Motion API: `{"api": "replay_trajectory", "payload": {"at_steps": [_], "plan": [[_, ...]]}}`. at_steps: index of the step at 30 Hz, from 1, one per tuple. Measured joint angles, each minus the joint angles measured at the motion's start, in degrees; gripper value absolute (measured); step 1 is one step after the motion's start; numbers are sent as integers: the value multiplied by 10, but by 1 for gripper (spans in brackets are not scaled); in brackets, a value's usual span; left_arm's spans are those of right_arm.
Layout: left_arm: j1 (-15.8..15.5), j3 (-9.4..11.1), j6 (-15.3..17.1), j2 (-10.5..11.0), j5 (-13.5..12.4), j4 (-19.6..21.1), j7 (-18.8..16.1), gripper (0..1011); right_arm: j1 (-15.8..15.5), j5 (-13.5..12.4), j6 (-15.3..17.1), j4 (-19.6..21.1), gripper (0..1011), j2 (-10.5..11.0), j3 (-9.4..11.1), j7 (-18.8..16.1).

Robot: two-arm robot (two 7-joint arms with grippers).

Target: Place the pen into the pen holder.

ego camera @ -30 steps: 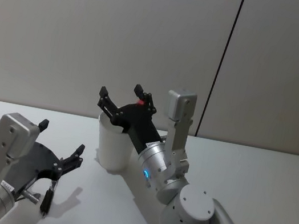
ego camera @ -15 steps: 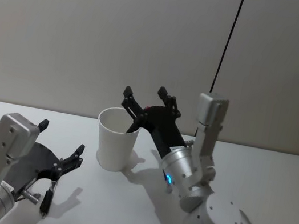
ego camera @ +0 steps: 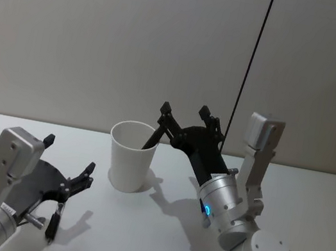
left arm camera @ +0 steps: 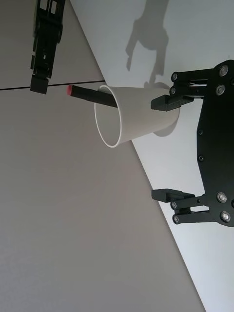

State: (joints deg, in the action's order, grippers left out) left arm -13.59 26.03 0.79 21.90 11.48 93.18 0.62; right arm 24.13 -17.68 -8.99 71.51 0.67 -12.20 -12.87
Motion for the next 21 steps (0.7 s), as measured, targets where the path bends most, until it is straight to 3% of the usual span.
{"api": "replay_trajectory", "payload": {"at_steps": [9, 21], "plan": [[0, 0, 0, 0, 0, 0, 0, 1003, -25, 1, 11, 30, 1001, 19, -1, 9], [0, 0, 0, 0, 0, 0, 0, 1003, -92, 4, 41, 110, 1001, 69, -3, 33]]}}
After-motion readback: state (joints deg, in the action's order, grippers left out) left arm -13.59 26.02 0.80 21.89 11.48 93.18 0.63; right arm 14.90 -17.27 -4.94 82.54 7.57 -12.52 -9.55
